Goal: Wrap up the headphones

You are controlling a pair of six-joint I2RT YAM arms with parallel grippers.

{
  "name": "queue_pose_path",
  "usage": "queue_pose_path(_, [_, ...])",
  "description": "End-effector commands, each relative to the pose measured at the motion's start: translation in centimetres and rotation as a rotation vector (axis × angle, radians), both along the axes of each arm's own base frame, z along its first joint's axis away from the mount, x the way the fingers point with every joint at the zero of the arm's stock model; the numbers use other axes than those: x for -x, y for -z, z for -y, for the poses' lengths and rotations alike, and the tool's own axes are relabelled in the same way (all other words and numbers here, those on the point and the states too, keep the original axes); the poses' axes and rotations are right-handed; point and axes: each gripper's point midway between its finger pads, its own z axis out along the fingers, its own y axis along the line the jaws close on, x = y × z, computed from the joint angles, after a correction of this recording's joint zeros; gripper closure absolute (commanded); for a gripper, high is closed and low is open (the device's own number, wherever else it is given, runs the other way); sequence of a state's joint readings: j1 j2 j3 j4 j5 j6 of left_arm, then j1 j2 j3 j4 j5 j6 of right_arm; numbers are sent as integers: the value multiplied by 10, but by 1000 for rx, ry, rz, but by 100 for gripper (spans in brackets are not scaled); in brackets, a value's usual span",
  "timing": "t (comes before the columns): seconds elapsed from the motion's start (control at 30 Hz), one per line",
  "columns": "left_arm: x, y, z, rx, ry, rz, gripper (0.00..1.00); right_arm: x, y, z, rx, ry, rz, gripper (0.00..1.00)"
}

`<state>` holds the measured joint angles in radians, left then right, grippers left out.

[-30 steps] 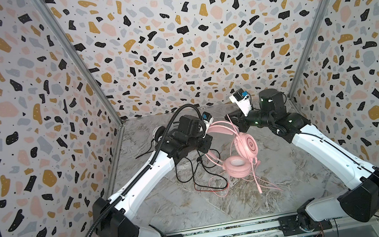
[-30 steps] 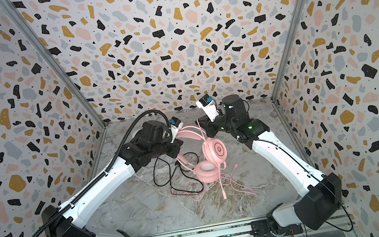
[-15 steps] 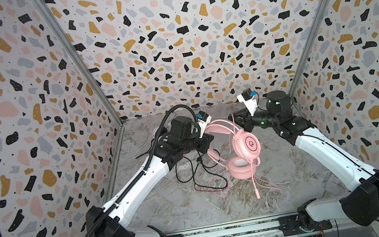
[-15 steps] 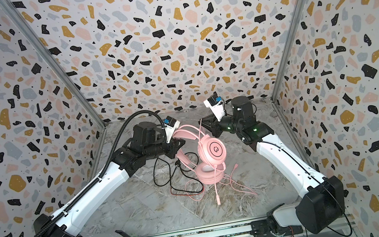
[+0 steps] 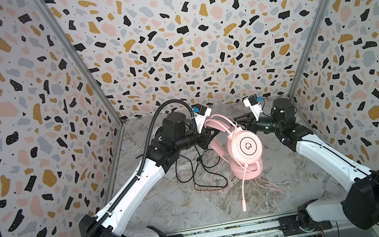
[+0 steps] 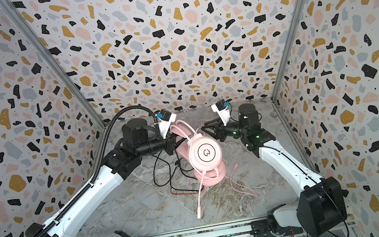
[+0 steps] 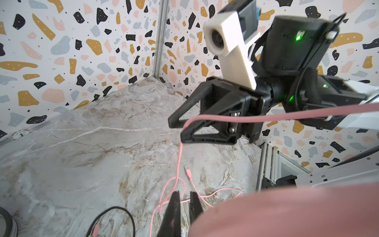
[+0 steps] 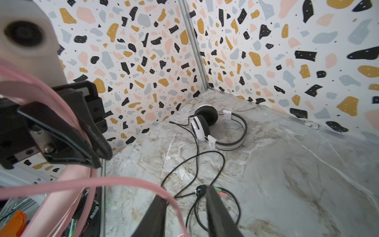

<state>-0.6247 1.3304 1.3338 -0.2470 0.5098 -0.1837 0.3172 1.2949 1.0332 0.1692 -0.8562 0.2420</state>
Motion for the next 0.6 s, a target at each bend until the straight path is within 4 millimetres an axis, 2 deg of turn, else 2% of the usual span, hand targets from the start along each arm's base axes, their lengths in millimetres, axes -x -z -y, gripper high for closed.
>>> queue_pose_path(0.0, [7, -63, 1, 138, 10, 59, 100, 13, -22, -7, -85, -89, 69, 57])
queue_pose_path(0.27, [4, -82, 2, 215, 7, 12, 100, 18, 7, -16, -160, -161, 21, 45])
queue_pose_path(0.43, [-1, -84, 5, 226, 2, -8, 100, 22, 21, -29, -192, -212, -7, 41])
queue_pose_path(0.57, [-4, -95, 3, 258, -14, -11, 100, 19, 35, -40, -188, -217, -22, 41])
